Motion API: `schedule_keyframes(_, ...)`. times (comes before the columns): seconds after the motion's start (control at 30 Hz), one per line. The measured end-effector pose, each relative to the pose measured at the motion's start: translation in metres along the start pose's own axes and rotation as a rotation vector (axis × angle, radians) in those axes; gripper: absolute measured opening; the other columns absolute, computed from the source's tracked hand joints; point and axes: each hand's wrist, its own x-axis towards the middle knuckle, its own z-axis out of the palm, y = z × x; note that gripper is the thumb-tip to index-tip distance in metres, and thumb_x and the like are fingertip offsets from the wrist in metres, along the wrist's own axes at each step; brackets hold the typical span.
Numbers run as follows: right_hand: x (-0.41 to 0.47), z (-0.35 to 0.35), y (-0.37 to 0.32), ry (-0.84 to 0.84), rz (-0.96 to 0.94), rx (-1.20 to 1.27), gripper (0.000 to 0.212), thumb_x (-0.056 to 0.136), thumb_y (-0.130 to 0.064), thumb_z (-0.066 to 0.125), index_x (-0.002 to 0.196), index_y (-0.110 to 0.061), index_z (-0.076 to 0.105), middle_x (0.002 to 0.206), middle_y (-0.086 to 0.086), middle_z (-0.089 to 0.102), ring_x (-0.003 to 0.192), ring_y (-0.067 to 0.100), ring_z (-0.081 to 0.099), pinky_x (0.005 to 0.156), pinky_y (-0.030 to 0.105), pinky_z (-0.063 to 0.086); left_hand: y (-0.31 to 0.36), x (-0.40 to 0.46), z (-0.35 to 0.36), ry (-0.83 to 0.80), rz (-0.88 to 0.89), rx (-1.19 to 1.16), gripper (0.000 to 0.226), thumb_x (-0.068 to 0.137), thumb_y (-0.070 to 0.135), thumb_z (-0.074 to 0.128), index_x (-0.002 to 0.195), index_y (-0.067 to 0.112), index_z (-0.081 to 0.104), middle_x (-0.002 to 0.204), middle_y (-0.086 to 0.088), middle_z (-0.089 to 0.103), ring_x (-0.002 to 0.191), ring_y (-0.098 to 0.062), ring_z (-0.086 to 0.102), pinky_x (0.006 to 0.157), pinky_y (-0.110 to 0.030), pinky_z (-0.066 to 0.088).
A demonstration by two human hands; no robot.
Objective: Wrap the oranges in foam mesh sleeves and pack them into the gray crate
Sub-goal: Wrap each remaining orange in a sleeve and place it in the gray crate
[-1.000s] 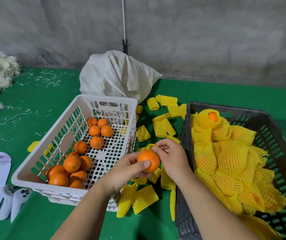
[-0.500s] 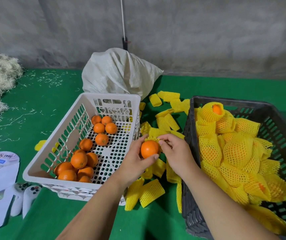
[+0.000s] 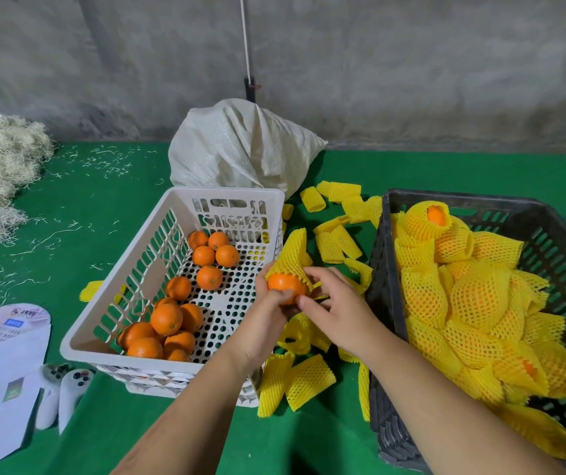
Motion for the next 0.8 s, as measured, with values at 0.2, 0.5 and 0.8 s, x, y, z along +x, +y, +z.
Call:
schedule_keyframes(0.2, 0.004, -0.016, -0.002, 0.155, -0.012, 0.172, 0.035, 0.097, -0.030, 0.069, 0.132, -0.029, 0.068, 0.119, -0.017, 0.059, 0.107, 0.004, 0.062, 0.095, 0.033, 0.056, -0.005, -0.002, 0.002, 0.041, 0.032, 0.176, 0.058, 0.091, 0.050, 0.079, 0.139, 0.029, 0.055, 0.114, -0.005, 0.067, 0.090, -0.021, 0.067, 0.091, -0.039, 0.057)
schedule_keyframes(0.5, -0.005, -0.016, -0.009, 0.376, -0.171, 0.010, 0.011, 0.098, -0.011, 0.064, 0.105, -0.016, 0.072, 0.097, -0.006, 0.067, 0.089, 0.004, 0.063, 0.075, 0.022, 0.054, -0.006, 0.001, 0.006, 0.126, 0.128, 0.232, 0.065, 0.080, 0.052, 0.089, 0.134, 0.030, 0.060, 0.123, 0.000, 0.074, 0.114, -0.017, 0.070, 0.093, -0.025, 0.057)
schedule_keyframes(0.8, -0.006, -0.005, -0.006, 0.107, -0.149, -0.034, 0.047, 0.097, -0.030, 0.066, 0.137, -0.039, 0.044, 0.126, -0.022, 0.041, 0.111, 0.000, 0.055, 0.082, 0.021, 0.056, -0.002, -0.002, 0.008, 0.125, 0.129, 0.136, 0.063, 0.078, 0.047, 0.092, 0.124, 0.050, 0.050, 0.122, -0.003, 0.074, 0.117, -0.024, 0.071, 0.090, -0.030, 0.059)
